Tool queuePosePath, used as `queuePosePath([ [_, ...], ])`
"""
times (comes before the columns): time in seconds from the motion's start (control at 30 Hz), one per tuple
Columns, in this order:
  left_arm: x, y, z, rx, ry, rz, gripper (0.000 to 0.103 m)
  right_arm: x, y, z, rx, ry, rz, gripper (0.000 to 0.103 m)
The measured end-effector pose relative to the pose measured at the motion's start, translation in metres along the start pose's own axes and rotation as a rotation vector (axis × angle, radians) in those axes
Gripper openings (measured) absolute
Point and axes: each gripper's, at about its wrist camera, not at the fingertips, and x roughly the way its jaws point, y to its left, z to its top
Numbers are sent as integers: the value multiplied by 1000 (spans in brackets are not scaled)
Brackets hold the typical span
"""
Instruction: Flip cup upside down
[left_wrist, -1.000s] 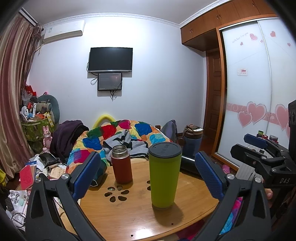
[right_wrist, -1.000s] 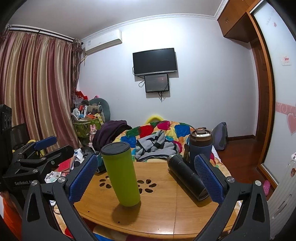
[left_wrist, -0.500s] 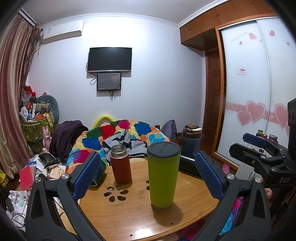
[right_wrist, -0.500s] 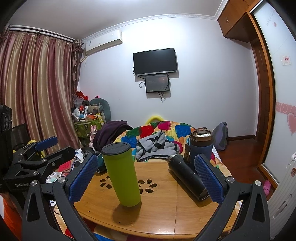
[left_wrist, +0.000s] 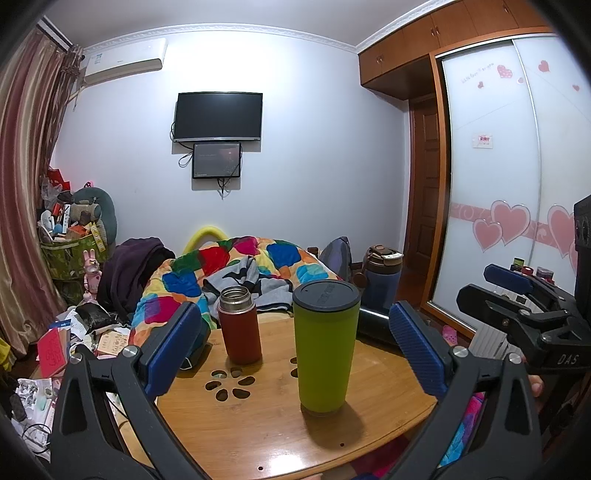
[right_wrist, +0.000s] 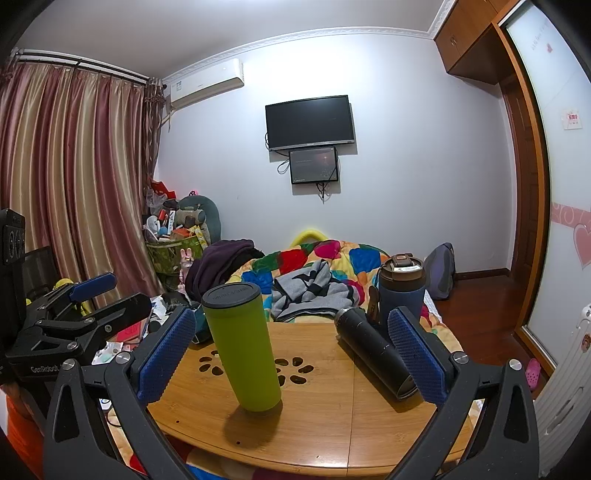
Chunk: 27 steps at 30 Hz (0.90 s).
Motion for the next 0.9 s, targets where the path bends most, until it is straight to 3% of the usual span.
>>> queuePosePath([
  [0.9,2,0,-2,-5,8,-44,103,7,0,-3,-10,12,8,103],
])
